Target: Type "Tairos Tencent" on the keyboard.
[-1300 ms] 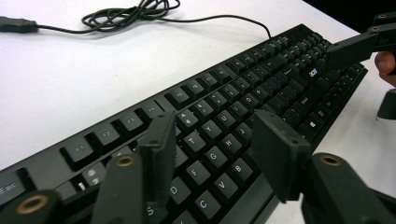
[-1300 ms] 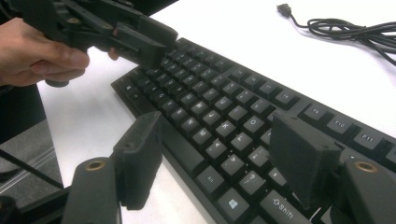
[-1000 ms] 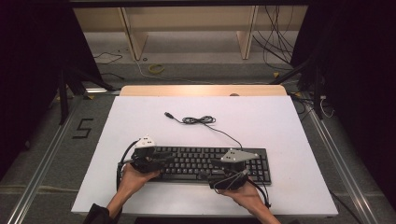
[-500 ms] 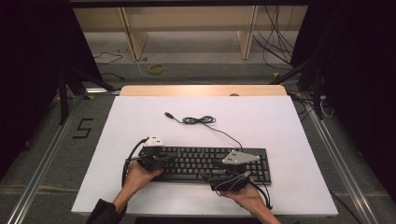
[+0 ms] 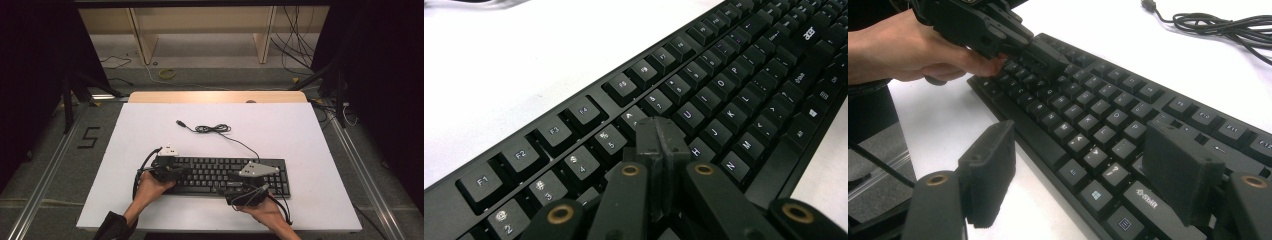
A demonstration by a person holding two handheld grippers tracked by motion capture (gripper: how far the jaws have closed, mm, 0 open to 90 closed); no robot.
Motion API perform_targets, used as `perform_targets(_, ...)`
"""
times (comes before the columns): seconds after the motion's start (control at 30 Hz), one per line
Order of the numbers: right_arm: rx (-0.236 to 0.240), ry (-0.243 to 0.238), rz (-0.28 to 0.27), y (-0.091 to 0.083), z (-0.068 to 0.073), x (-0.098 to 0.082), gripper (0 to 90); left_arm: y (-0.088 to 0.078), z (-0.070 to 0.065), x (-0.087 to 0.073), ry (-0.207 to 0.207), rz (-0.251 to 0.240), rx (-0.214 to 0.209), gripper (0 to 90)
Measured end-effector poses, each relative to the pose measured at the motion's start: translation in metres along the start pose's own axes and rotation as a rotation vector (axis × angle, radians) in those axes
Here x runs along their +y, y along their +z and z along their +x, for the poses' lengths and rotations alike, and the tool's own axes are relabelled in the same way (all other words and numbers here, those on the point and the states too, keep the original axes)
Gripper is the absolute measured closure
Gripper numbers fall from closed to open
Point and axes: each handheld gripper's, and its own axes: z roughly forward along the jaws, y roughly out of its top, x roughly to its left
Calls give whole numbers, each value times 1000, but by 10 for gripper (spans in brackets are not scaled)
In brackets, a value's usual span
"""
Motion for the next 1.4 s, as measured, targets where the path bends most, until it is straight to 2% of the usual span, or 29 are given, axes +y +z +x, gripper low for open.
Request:
perform_targets(0.17,1,-2,3,1,1,0,305,5,0,-1,-1,8,4,894)
perform_targets(0.23,1,0,3,1,1,0,305,6,1,-1,17,22,4,894)
perform_targets(0.37,-3,2,2,1,0,0,305,7,1,-2,16,13,4,896)
perform_targets(0.47,-4,2,0,0,0,0,306,7,3,-3,0,6,-8,896)
perform_targets(0.57,-5,2,-1,0,0,0,306,6,2,-2,7,7,-1,893)
perform_targets(0.6,-5,2,-2,0,0,0,306,6,2,-2,-5,0,-11,889)
perform_targets(0.67,-7,1,-6,-1,0,0,306,4,2,-1,-10,1,-24,809)
perform_targets(0.77,-11,3,-11,-2,-2,0,306,0,0,1,-2,-9,-27,758)
perform_targets(1.0,-20,3,-21,-4,-5,0,306,-11,1,3,-32,-89,-72,586)
perform_targets(1.13,-25,5,-24,-6,-6,-1,305,-19,0,5,-71,-133,-109,477)
perform_targets(1.4,-40,16,-47,-16,-12,-4,305,-30,-4,4,-79,-210,-148,360)
